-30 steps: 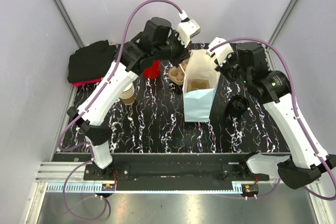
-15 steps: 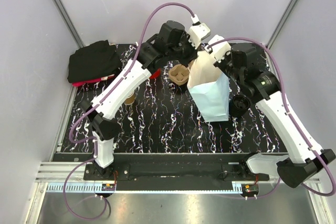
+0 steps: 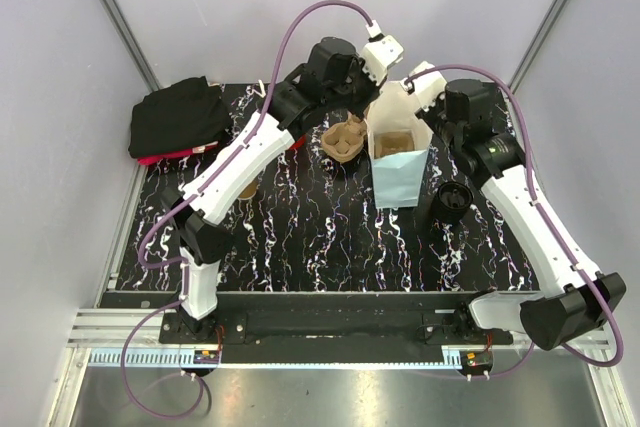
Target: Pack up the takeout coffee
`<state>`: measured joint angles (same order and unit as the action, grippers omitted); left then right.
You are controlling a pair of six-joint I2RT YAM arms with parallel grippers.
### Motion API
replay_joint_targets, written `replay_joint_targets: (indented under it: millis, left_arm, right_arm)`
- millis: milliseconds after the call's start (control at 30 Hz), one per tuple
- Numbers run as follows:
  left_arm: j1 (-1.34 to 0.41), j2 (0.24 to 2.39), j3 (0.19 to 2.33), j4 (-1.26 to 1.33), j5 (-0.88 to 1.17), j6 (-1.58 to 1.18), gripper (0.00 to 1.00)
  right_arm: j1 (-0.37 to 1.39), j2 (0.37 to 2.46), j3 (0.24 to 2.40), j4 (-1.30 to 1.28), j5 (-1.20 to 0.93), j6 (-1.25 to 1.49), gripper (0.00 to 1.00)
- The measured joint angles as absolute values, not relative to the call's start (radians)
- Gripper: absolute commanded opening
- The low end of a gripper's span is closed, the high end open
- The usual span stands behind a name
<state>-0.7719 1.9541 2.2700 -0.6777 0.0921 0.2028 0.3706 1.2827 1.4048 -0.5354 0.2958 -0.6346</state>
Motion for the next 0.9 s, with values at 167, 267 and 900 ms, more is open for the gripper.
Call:
replay_joint_targets:
  millis: [167, 267, 900]
  left_arm:
    - [-0.772, 1.967, 2.272, -0.644, 0.073, 0.202, 0.18]
    - [-0.772, 1.980, 2.272, -0.634, 0.068, 0.203, 0.24]
    - [-0.788, 1.954, 2.283, -0.675, 0.036, 0.200, 0.99]
  right_arm:
    - [0.370, 1.282, 1.381, -0.522, 0.291, -0.626, 0.24]
    - [0.370, 1.280, 1.382, -0.538, 0.274, -0.613, 0.52]
    - [0.272, 1.461, 1.949, -0.740, 0.126, -0.532, 0.90]
